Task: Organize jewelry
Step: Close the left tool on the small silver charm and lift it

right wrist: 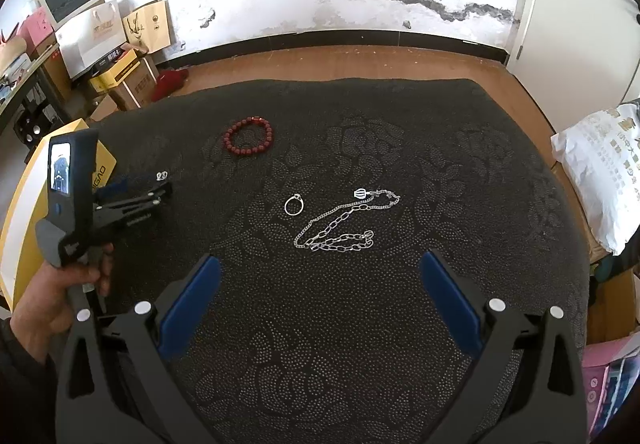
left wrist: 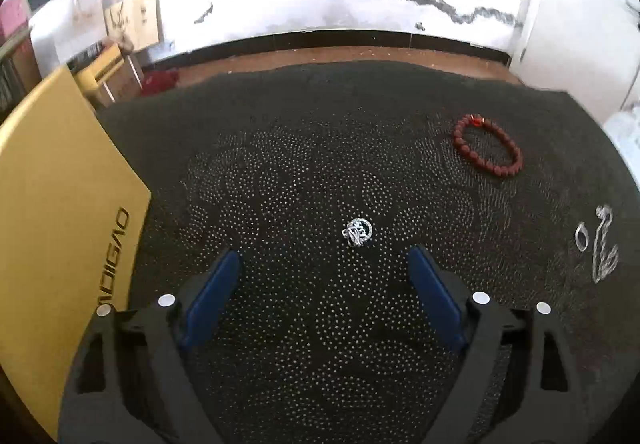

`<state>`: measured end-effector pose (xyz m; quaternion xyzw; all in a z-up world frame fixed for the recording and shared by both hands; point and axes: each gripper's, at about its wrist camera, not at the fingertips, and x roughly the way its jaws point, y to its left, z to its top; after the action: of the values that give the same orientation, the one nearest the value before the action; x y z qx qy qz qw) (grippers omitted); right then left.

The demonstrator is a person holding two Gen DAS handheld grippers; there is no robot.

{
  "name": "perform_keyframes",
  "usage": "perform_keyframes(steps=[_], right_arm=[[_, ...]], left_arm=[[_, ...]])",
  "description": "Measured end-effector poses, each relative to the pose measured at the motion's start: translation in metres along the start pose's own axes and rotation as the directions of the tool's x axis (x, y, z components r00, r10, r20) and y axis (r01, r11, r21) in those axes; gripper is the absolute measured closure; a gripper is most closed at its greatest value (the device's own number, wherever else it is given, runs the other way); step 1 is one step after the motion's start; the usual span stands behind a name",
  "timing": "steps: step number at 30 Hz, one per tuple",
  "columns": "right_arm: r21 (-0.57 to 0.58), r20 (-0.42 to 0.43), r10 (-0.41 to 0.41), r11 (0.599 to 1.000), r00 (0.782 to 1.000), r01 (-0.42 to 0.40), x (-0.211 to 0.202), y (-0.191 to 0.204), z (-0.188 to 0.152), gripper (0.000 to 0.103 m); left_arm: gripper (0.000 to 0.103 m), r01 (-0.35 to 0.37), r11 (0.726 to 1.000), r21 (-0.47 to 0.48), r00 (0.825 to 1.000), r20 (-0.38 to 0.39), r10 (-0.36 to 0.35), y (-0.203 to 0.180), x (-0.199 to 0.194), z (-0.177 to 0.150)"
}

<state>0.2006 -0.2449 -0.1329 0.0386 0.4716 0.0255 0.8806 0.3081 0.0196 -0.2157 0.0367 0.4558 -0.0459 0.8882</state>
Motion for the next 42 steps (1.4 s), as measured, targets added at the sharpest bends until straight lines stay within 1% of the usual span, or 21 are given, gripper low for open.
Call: perform_keyframes(steps=[1, 2, 3, 4, 7, 9, 10, 11, 14, 16, 18, 21, 23, 26, 27, 29, 31, 34, 37, 40, 42], right_arm=[[0.000, 0.000, -0.002, 1.000, 1.000, 0.002, 0.001, 0.000, 0.000, 0.006], [-0.001, -0.002, -0.002, 1.000, 1.000, 0.002, 0.002, 0.000, 0.000, 0.006], [-0.001, -0.004, -0.001, 1.000, 1.000, 0.001, 0.002, 0.000, 0.000, 0.006], [-0.001, -0.004, -0.001, 1.000, 1.000, 0.001, 0.003, 0.000, 0.000, 0.006], [0.002, -0.007, -0.002, 1.000, 1.000, 0.002, 0.004, -0.001, 0.000, 0.006], [0.008, -0.005, -0.002, 1.000, 1.000, 0.002, 0.003, -0.002, 0.001, 0.006], [0.009, -0.004, -0.003, 1.000, 1.000, 0.003, 0.003, -0.003, 0.001, 0.006], [0.010, -0.003, -0.003, 1.000, 1.000, 0.003, 0.003, -0.003, 0.002, 0.006], [0.005, -0.003, -0.001, 1.000, 1.000, 0.001, 0.004, -0.002, 0.001, 0.006], [0.004, -0.005, -0.002, 1.000, 1.000, 0.002, 0.005, -0.002, 0.001, 0.006], [0.007, -0.006, -0.003, 1.000, 1.000, 0.003, 0.005, -0.002, 0.002, 0.006], [0.008, -0.001, -0.002, 1.000, 1.000, 0.002, 0.004, -0.002, 0.002, 0.006], [0.008, -0.005, 0.000, 1.000, 1.000, 0.000, 0.005, -0.004, 0.001, 0.006], [0.003, -0.016, -0.008, 1.000, 1.000, 0.008, 0.010, -0.008, 0.000, 0.006], [-0.002, -0.023, -0.007, 1.000, 1.000, 0.007, 0.013, -0.008, -0.001, 0.006], [-0.010, -0.031, -0.016, 1.000, 0.999, 0.016, 0.016, -0.010, -0.003, 0.006], [-0.022, -0.040, -0.013, 1.000, 0.999, 0.012, 0.019, -0.012, -0.006, 0.006], [-0.043, -0.043, -0.011, 0.999, 0.999, 0.009, 0.023, -0.017, -0.010, 0.006], [-0.047, -0.067, -0.027, 0.999, 0.997, 0.024, 0.035, -0.024, -0.014, 0.006], [-0.030, -0.112, -0.043, 0.999, 0.993, 0.040, 0.057, -0.030, -0.015, 0.006], [-0.038, -0.130, -0.050, 0.998, 0.990, 0.046, 0.070, -0.030, -0.015, 0.006]], left_arm=[[0.022, -0.001, 1.000, 0.021, 1.000, 0.010, 0.001, -0.002, 0.000, 0.000], [0.036, 0.010, 0.999, 0.037, 1.000, 0.022, -0.011, -0.004, 0.000, 0.002], [0.041, 0.029, 0.998, 0.051, 0.999, 0.035, -0.031, -0.007, -0.001, 0.003], [0.055, 0.036, 0.997, 0.065, 0.998, 0.041, -0.039, -0.009, -0.001, 0.004], [0.064, 0.051, 0.995, 0.082, 0.997, 0.048, -0.055, -0.012, 0.000, 0.008], [0.074, 0.042, 0.997, 0.069, 0.998, 0.051, -0.046, -0.010, 0.000, 0.009], [0.084, 0.031, 0.997, 0.064, 0.998, 0.051, -0.034, -0.010, 0.001, 0.009], [0.089, 0.014, 0.998, 0.068, 0.999, 0.050, -0.018, -0.008, 0.001, 0.009], [0.089, 0.023, 0.997, 0.073, 0.998, 0.049, -0.027, -0.007, -0.001, 0.009], [0.089, 0.043, 0.995, 0.088, 0.998, 0.049, -0.048, -0.009, -0.003, 0.008], [0.089, 0.044, 0.993, 0.106, 0.997, 0.053, -0.050, -0.013, -0.005, 0.007], [0.089, 0.037, 0.995, 0.091, 0.997, 0.069, -0.043, -0.012, -0.014, 0.007], [0.089, 0.041, 0.997, 0.072, 0.995, 0.086, -0.047, -0.010, -0.028, 0.007], [0.089, 0.052, 0.996, 0.070, 0.990, 0.127, -0.061, -0.012, -0.059, 0.007], [0.089, 0.053, 0.995, 0.085, 0.989, 0.132, -0.064, -0.015, -0.074, 0.002], [0.089, 0.070, 0.994, 0.087, 0.987, 0.136, -0.081, -0.016, -0.090, -0.007], [0.089, 0.102, 0.991, 0.092, 0.987, 0.117, -0.112, -0.017, -0.103, -0.020], [0.089, 0.097, 0.986, 0.137, 0.989, 0.100, -0.112, -0.028, -0.113, -0.036], [0.089, 0.115, 0.979, 0.166, 0.988, 0.081, -0.130, -0.037, -0.115, -0.043], [0.089, 0.130, 0.980, 0.150, 0.989, 0.051, -0.139, -0.041, -0.111, -0.040], [0.089, 0.143, 0.982, 0.123, 0.988, 0.033, -0.148, -0.041, -0.108, -0.041]])
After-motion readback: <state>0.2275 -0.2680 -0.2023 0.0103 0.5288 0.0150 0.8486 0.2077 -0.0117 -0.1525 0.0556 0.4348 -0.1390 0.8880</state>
